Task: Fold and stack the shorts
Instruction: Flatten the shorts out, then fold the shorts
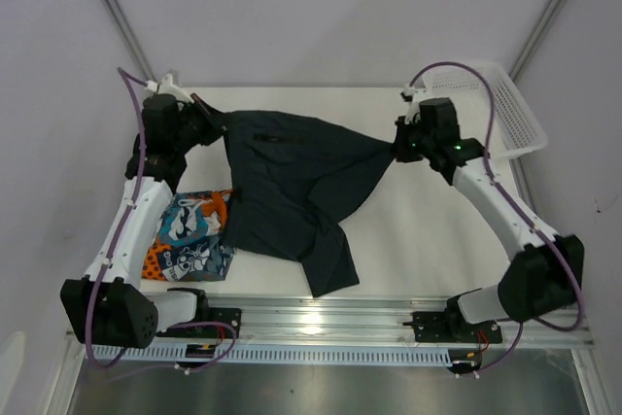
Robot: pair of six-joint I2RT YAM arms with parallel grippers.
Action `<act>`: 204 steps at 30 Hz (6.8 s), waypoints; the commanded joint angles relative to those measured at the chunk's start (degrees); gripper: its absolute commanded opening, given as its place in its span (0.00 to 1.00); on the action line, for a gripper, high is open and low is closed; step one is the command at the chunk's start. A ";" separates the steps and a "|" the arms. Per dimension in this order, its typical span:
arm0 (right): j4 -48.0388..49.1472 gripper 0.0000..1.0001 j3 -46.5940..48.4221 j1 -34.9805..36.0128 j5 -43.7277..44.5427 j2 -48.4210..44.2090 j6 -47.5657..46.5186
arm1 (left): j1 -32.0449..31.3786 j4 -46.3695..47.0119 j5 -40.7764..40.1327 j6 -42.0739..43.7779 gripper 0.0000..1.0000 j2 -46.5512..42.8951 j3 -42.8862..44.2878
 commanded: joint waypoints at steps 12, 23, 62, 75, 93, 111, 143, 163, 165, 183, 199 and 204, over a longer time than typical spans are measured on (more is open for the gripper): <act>-7.90 0.00 4.76 -13.02 -28.86 -26.18 6.65 | 8.84 -2.01 17.52 -6.22 0.00 -6.02 16.83; -12.57 0.00 10.55 -13.11 -28.07 -48.93 11.66 | 8.93 -5.62 18.33 -5.61 0.00 -23.69 20.00; 17.14 0.00 18.19 -19.08 -7.15 24.41 26.51 | 5.15 37.30 10.50 -13.78 0.26 65.13 46.07; 8.53 0.82 20.34 -12.95 -1.96 21.37 20.12 | 4.98 23.04 5.58 -4.46 0.99 47.51 36.91; 5.89 0.50 -1.56 34.51 8.40 8.60 16.49 | 9.99 11.06 1.36 1.43 0.99 20.86 -4.74; 1.76 0.50 5.99 57.90 23.35 25.74 20.54 | 10.69 21.18 4.00 2.22 0.97 24.28 -12.60; 5.45 0.61 9.60 32.77 -14.72 25.32 11.75 | 11.57 25.31 3.99 2.57 0.73 27.27 -11.19; -2.54 0.41 5.20 51.31 17.63 19.33 -3.98 | 12.35 23.64 3.82 3.28 0.73 25.78 -11.54; -2.46 0.43 5.28 51.58 18.43 20.73 -3.89 | 12.44 23.55 3.91 3.10 0.74 25.43 -11.63; 0.09 0.53 7.13 50.96 19.39 28.29 -3.81 | 13.15 23.11 4.26 3.28 0.75 24.02 -12.33; 0.53 0.00 6.17 49.56 20.10 24.26 -1.79 | 13.33 23.11 4.17 3.45 0.75 23.49 -13.03; -0.35 0.00 5.38 50.17 16.94 20.05 -1.43 | 13.33 23.47 4.17 3.19 0.75 23.32 -13.21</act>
